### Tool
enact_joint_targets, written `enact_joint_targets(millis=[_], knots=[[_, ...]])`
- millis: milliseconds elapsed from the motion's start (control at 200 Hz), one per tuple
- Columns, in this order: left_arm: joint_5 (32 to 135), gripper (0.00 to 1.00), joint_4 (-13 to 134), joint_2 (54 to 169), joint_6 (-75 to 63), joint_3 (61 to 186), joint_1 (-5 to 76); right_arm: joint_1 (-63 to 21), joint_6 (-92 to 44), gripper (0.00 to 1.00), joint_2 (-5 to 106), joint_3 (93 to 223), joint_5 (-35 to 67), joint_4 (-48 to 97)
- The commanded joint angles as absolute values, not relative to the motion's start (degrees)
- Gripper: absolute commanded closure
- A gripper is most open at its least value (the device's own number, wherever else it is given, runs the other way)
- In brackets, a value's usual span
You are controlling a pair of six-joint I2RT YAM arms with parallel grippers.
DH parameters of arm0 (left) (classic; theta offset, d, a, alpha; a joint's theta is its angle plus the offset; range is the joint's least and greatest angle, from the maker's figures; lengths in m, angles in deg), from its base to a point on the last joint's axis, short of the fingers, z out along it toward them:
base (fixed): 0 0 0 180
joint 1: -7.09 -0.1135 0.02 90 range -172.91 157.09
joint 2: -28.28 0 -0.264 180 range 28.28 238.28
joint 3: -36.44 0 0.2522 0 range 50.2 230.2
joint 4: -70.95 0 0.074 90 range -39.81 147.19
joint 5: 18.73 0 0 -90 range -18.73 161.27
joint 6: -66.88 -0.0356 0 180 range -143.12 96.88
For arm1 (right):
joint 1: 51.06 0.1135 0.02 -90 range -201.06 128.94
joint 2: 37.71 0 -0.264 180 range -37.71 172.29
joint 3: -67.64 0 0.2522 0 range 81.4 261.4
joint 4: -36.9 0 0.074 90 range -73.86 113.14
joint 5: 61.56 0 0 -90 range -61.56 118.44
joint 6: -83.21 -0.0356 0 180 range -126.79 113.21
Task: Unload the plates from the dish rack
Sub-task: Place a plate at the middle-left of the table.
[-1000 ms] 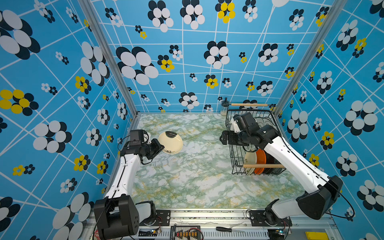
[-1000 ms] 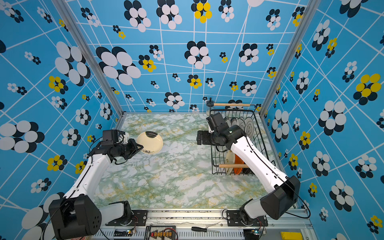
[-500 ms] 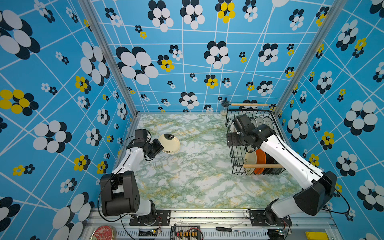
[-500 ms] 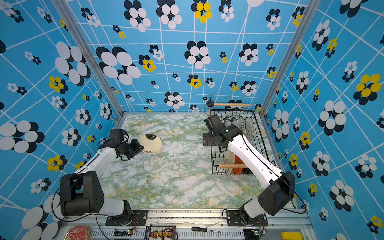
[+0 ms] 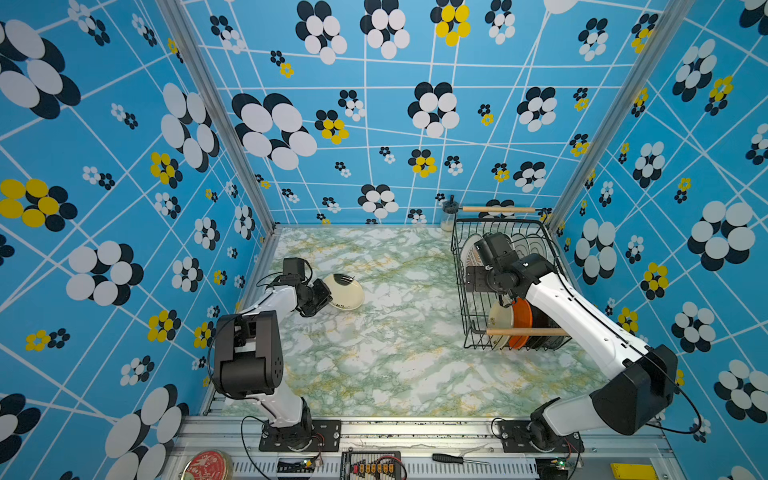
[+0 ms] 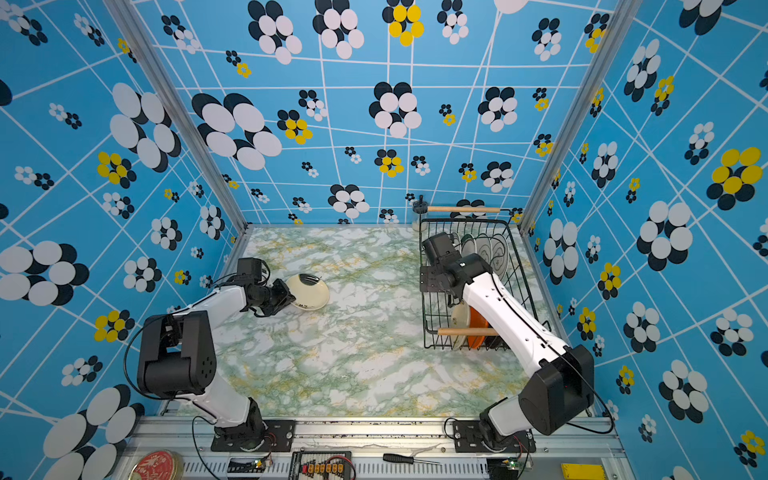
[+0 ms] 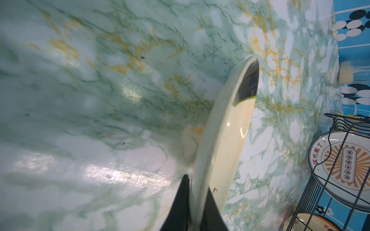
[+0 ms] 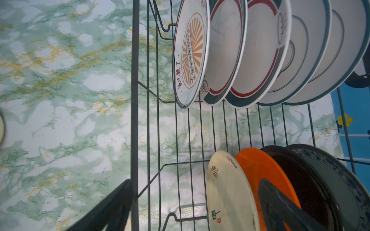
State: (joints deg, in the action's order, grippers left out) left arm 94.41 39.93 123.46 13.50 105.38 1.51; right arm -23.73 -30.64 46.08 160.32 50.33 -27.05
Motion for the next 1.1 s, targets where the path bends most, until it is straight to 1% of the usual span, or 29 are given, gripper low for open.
enact_joint_targets(millis=[0,195,425,530,645,655,685,745,835,1030,1055,1095], knots=[[93.4,0.86,41.3,126.2,13.4,108.1,2.8,-24.4,-31.9,0.01,42.6,158.9,53.2,-26.1],[92.7,0.82,40.9,129.6,13.3,109.8,3.9,-25.6,-32.6,0.01,41.1,158.0,52.7,-26.8],[92.9,0.7,40.9,132.2,13.3,110.3,3.9,-26.3,-33.5,0.01,40.7,157.2,53.1,-28.7],[92.2,0.63,40.9,133.0,13.3,110.2,3.9,-26.4,-32.8,0.01,39.6,155.9,52.3,-27.8],[92.6,0.58,41.2,133.6,12.8,110.2,3.9,-26.4,-31.4,0.01,40.3,156.4,50.5,-30.0],[92.6,0.54,41.2,133.6,12.7,110.2,3.9,-26.5,-31.2,0.01,40.4,156.4,50.4,-30.3],[92.7,0.46,41.0,133.6,12.5,110.4,3.9,-26.6,-30.9,0.01,40.8,156.5,50.2,-30.8],[92.3,0.37,40.2,133.6,12.0,110.6,3.8,-26.8,-30.5,0.01,41.6,156.6,50.1,-32.0],[91.8,0.27,39.2,132.6,11.3,110.5,3.7,-27.1,-29.7,0.01,42.2,156.6,50.4,-32.7],[88.6,0.14,33.9,126.1,8.1,110.0,3.6,-28.4,-27.2,0.01,42.4,156.9,47.6,-33.2],[88.4,0.06,33.0,125.0,7.8,110.0,3.5,-28.5,-27.0,0.01,42.6,157.2,47.4,-33.5],[87.9,0.0,31.3,123.3,7.2,110.3,3.5,-28.6,-26.8,0.01,42.9,157.7,46.4,-34.4]])
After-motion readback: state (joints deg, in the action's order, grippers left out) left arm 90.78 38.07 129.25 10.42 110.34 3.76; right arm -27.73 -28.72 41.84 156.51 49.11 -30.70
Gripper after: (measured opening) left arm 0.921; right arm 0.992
